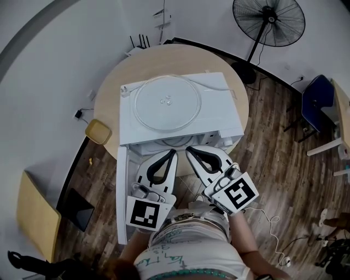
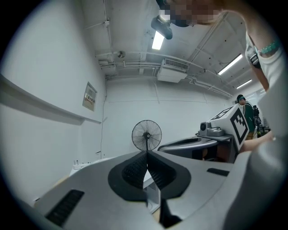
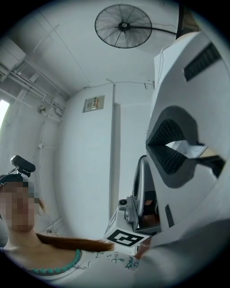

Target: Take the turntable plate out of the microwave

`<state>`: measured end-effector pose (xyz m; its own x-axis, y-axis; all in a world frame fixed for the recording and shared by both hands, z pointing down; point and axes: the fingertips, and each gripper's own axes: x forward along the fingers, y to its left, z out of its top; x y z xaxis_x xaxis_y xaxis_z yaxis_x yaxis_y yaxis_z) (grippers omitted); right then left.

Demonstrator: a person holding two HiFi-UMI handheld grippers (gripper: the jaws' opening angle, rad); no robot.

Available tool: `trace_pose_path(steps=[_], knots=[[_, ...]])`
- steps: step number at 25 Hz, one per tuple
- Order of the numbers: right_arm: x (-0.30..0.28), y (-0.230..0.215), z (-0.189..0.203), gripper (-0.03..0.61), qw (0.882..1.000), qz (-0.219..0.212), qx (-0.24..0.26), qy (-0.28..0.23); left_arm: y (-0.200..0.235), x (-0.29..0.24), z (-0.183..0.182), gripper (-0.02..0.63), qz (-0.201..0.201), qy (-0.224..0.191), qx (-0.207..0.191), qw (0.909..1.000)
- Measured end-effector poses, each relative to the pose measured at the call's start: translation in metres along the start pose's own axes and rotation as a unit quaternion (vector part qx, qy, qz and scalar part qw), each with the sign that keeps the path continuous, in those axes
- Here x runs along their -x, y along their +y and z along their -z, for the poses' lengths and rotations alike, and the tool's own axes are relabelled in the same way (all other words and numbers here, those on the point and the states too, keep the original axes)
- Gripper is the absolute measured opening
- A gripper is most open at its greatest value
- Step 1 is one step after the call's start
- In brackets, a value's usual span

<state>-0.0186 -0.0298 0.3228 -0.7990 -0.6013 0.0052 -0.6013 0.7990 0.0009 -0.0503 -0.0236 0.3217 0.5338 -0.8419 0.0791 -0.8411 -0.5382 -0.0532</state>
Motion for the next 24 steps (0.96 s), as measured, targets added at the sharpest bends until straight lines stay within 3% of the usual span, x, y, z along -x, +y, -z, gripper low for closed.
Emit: trace_pose_path(steps=[24], knots=[[0.0042, 0.0021, 0.0052, -0.009, 1.000, -0.002, 0.010, 0.020, -0.0019, 0.0052, 0.0056, 0.014, -0.009, 0.013, -0.017, 0.9997]])
